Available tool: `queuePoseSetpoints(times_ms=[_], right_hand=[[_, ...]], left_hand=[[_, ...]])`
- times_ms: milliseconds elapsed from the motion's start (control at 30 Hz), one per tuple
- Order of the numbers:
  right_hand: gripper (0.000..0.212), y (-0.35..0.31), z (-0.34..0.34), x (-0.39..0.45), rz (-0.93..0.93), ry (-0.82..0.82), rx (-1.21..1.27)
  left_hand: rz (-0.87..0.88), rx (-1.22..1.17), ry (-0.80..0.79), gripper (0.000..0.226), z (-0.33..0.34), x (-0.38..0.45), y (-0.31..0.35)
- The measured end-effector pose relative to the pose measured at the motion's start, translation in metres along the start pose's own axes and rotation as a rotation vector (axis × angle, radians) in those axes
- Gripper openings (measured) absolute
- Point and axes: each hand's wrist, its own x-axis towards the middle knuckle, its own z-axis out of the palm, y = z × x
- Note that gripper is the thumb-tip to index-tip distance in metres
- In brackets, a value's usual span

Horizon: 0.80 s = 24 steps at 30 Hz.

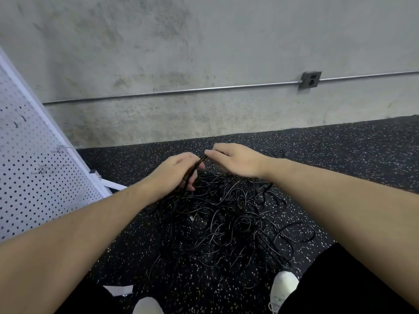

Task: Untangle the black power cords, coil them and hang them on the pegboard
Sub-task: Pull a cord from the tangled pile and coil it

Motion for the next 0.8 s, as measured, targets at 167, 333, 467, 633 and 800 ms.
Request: queuePoseSetpoints(times_ms=[167, 333, 467, 633, 800], right_hand=[[0.052, 0.025, -0.004, -0.006, 0.190, -0.324, -0.194], [0.039, 0.078, -0.002, -0.021, 0.498, -0.440, -0.066], [0.041, 0.078, -0.015, -0.027, 0.413, -0.110, -0.037], [0.059, 0.053, -0.012, -0.024, 0.358, -0.122, 0.042], [0.055, 0.012, -0.010, -0.011, 0.224, -0.041, 0.094]], left_hand=[[0.086, 0.142, 0.213, 0.028, -0.002, -0.002, 0.007], [0.043, -0.101, 0.488, 0.037, -0.033, -0.002, -0.011], [-0.132, 0.093, 0.359, 0.036, -0.038, -0.006, -0.034], [-0.163, 0.206, 0.111, 0.033, -0.033, -0.012, -0.031], [-0.128, 0.214, -0.181, 0.093, -0.007, -0.009, -0.012]])
